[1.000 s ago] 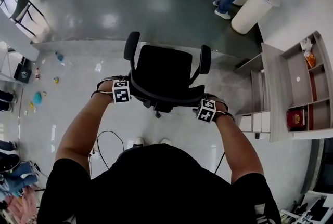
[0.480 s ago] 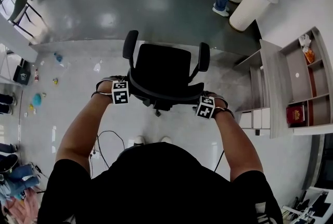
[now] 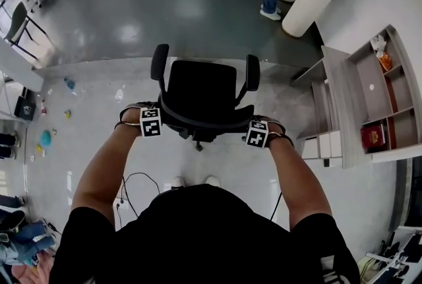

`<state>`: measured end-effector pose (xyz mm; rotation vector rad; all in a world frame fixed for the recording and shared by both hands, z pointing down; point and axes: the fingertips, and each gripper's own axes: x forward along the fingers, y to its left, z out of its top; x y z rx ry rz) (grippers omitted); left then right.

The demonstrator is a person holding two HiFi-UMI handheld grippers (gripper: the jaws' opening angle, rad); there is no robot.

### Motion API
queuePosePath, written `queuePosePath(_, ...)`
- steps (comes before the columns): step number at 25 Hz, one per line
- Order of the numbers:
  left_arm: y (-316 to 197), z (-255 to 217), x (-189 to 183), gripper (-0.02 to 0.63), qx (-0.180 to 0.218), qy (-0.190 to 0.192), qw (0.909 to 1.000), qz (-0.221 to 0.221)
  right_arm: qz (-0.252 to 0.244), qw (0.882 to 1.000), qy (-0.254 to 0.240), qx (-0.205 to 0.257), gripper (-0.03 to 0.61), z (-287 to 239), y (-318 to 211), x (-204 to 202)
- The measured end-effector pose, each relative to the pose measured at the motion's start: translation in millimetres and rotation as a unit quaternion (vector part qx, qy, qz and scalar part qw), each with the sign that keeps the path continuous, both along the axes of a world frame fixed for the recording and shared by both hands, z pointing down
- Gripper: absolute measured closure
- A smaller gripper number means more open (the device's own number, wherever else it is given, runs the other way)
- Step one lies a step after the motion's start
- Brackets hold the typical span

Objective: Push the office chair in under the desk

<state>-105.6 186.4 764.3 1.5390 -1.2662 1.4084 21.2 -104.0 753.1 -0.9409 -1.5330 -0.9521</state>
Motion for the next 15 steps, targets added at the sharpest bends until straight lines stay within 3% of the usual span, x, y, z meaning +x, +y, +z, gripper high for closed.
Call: queuePosePath(15,14.8,-0.8,-17.9,0.422,0.011,-0.014,0.9994,0.029,0.040,0.999,-0.007,-0.007,0.305,-1.1,27.2,0.6)
